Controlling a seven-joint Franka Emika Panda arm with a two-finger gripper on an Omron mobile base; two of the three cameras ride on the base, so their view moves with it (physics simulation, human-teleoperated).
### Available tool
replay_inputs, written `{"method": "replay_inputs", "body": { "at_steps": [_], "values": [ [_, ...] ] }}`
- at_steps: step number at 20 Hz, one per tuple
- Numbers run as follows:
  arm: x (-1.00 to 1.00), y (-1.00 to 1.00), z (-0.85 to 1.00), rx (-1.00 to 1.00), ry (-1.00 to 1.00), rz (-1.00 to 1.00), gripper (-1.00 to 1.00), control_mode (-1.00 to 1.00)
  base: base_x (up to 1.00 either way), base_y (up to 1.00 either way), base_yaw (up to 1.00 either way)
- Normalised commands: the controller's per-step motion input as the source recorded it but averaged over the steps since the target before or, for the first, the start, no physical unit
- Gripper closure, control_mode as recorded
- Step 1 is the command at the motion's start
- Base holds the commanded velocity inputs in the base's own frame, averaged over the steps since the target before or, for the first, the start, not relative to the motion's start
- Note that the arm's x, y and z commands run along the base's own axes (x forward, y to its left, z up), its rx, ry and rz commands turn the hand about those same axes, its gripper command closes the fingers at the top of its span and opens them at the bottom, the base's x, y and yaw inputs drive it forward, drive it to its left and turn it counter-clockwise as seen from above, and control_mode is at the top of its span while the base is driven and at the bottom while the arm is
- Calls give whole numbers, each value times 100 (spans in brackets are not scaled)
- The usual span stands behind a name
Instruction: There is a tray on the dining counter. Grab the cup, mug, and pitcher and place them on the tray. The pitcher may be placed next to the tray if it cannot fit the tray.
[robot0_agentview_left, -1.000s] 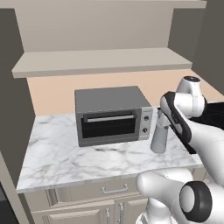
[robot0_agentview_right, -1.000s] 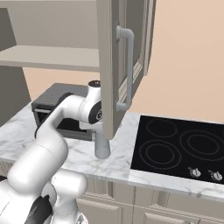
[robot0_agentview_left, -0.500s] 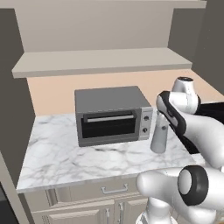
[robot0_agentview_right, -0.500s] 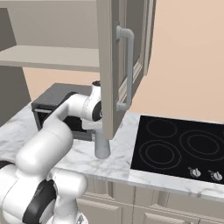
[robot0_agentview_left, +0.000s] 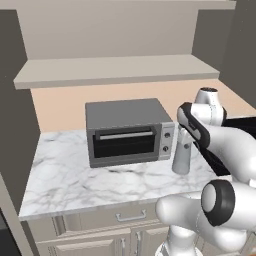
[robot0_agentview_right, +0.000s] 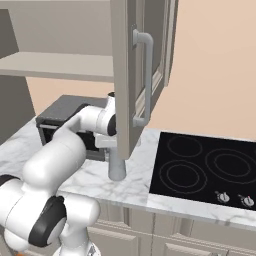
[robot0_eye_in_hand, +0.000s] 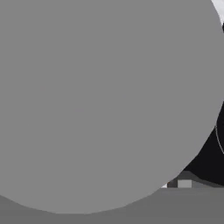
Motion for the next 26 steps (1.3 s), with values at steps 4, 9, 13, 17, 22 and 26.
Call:
{"method": "replay_inputs", "body": {
  "at_steps": [4,9,13,17,22,26],
  "values": [
    [2,0,-16,0,0,0,-100,-100,0,0,0],
    [7,0,-12,0,0,0,-100,-100,0,0,0],
    [4,0,-4,0,0,0,-100,-100,0,0,0],
    [1,0,0,0,0,0,-100,-100,0,0,0],
    [0,0,0,0,0,0,-100,-100,0,0,0],
    [0,0,-1,0,0,0,-100,-100,0,0,0]
  ]
}}
